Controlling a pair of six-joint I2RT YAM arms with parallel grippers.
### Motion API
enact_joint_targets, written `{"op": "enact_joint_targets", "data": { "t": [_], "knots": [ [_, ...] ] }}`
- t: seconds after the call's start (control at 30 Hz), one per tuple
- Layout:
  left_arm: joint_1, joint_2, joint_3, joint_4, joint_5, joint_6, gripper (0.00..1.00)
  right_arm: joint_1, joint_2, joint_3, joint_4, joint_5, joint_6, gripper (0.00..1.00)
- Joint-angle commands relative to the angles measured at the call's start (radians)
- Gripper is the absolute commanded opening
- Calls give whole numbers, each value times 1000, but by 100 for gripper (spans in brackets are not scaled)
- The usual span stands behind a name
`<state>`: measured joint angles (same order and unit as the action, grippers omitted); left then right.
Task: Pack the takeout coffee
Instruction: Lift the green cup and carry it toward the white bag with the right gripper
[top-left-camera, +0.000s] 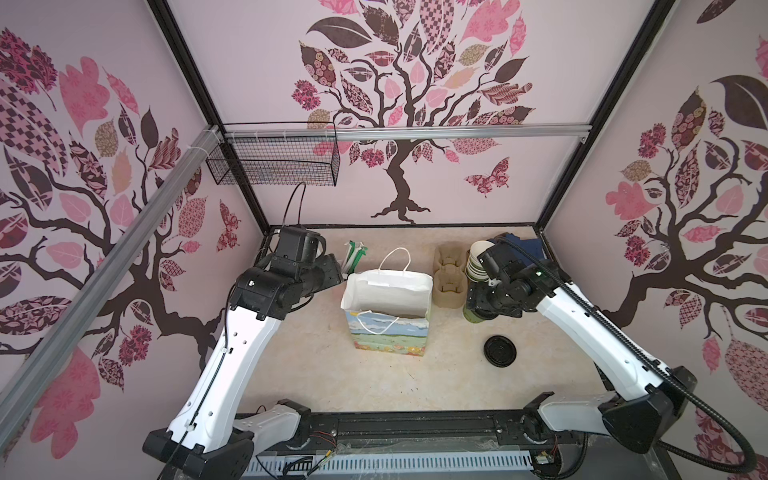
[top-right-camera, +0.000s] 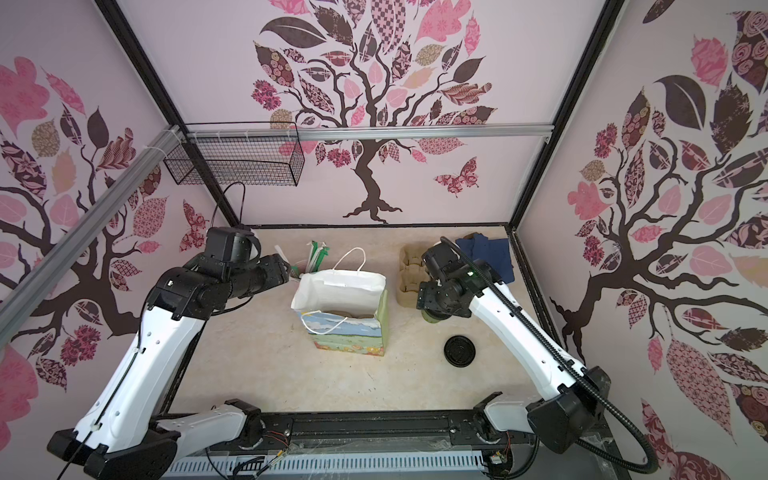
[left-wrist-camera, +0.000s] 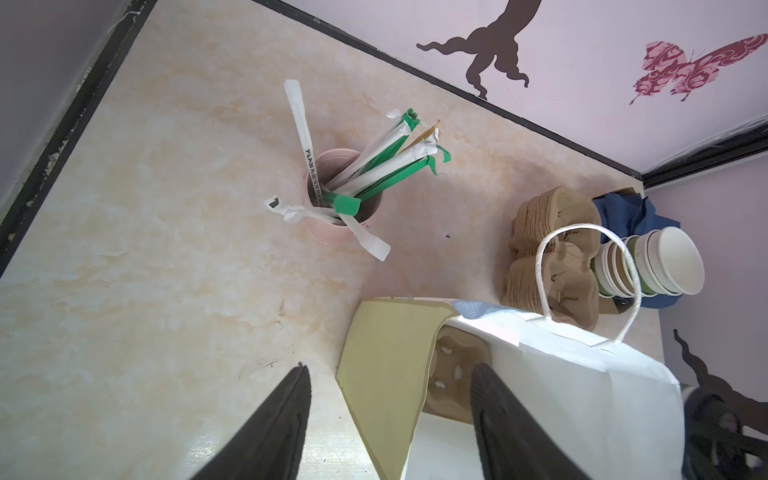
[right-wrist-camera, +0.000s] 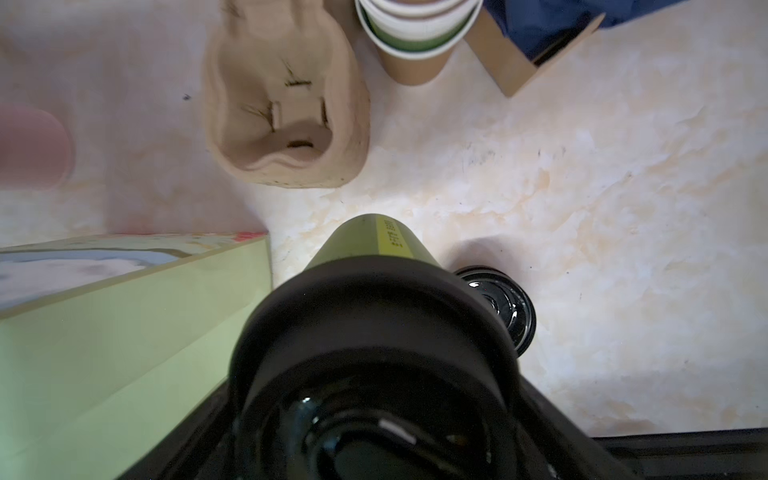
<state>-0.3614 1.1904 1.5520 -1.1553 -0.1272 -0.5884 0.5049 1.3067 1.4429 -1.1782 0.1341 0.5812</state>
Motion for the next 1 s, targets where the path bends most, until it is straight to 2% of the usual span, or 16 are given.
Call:
{"op": "enact_joint_targets", "data": {
  "t": [0.0,0.33,0.73,0.97],
  "knots": [
    [4,-7,19,-19,2,18,65,-6,-20,118,-81,-6,-83,87],
    [4,-14,16,-25,15,15,65,17,-12,364,-22,-173,-261,81],
    [3,-22,13,-37,23,26,64,193,144,638,-36,-297,-575,79],
    [3,-44,-25,-35,48,35,65,301,254,725,-60,-305,-615,79]
  ]
}}
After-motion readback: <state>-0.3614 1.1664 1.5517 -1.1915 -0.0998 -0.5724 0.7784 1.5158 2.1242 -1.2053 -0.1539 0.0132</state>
